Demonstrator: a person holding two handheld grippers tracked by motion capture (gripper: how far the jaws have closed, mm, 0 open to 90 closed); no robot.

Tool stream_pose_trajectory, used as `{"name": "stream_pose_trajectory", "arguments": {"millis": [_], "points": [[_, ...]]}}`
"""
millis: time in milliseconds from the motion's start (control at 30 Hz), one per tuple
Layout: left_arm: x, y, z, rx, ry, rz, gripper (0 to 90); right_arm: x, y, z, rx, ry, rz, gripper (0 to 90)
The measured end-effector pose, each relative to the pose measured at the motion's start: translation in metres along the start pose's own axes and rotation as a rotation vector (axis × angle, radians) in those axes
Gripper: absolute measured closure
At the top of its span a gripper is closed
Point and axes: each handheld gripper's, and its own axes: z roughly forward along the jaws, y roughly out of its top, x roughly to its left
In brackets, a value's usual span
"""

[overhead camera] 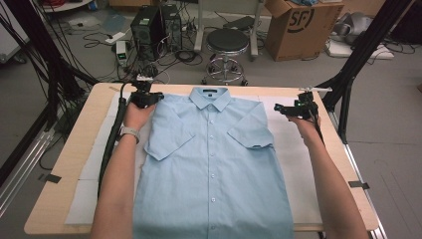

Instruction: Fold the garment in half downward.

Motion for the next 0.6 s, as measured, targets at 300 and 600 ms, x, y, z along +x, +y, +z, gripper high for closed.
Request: {"name": "stream_pose_trajectory", "arguments": {"millis": [300,600], "points": [[0.001,-0.001,0.002,0.008,0.004,-0.003,88.4,0.002,0.018,0.036,0.067,0.003,-0.002,0.4],[-0.001,-0.001,0.003,0.004,-0.003,0.001,88.3,0.007,0.010,0.067,0.099,0.049,0.052,29.8]]}}
